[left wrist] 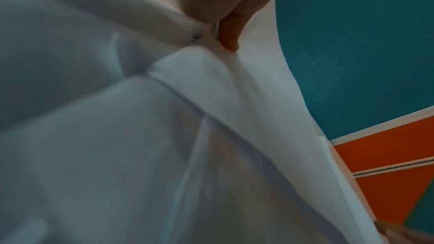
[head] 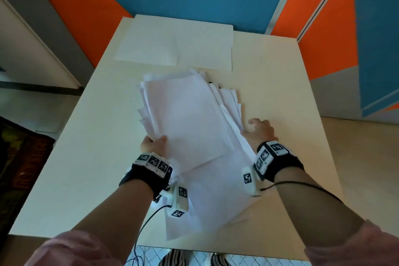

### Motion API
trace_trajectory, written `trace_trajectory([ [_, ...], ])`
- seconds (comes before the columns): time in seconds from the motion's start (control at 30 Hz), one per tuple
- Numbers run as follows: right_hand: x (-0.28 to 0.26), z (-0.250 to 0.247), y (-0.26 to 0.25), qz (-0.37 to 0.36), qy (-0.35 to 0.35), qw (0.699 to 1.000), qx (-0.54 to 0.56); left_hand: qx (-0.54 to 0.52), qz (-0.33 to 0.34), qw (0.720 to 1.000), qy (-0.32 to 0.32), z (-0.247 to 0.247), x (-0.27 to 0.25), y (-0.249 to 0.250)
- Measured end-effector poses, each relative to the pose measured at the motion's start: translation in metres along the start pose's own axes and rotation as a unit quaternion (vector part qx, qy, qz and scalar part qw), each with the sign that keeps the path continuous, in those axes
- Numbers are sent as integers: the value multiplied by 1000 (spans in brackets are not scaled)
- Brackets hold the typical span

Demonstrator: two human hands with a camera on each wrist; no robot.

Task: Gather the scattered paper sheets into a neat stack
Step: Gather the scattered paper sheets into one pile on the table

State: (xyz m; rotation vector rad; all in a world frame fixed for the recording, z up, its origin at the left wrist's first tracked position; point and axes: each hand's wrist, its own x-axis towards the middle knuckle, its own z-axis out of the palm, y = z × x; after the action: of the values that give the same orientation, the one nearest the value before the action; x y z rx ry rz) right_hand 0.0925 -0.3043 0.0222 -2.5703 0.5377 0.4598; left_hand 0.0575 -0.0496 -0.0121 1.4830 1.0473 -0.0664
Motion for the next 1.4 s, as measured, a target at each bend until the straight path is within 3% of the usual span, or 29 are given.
trace_trajectory([
  [0.13, -12, -6, 31, -18, -114, 993, -4, -31, -8, 999, -19, 3, -8, -7],
  [0.3, -18, -1, 39, -12, -171, 985, -19, -27, -39, 989, -138, -15, -9, -9],
  [0.37, -20, 3, 35, -25, -166, 986, -6, 24, -28, 987, -159, -13, 0, -3],
  [0.53, -19, 5, 25, -2, -124, 985, 122, 67, 9, 992, -109, -4, 3, 23],
  [0.63, -17, 3, 30, 58, -51, 967, 242, 25, 24, 995, -89, -8, 12, 33],
  [0.77, -14, 5, 38, 156, 70, 954, 248, 46, -1, 994, -94, -7, 18, 31],
  [0.83, -15, 11, 39, 211, 62, 932, 287, 117, -22, 990, -81, -4, 15, 28],
  [0.93, -16, 20, 30, 228, 50, 919, 319, 167, -35, 984, -57, 2, 8, 26],
  [1.1, -17, 28, 9, 224, 41, 892, 390, 217, 14, 971, -96, 17, -7, 24],
  [1.17, -16, 28, 10, 223, 34, 874, 430, 192, -17, 972, -133, 19, -3, 19],
  [1.27, -13, 24, 16, 193, 9, 886, 421, 97, -83, 967, -219, 17, 7, 8],
  [1.33, -11, 18, 19, 189, -6, 906, 379, -31, -139, 961, -237, 11, 13, 4],
  [1.4, -7, 12, 22, 191, -13, 920, 341, -12, -127, 969, -209, -4, 15, 13],
])
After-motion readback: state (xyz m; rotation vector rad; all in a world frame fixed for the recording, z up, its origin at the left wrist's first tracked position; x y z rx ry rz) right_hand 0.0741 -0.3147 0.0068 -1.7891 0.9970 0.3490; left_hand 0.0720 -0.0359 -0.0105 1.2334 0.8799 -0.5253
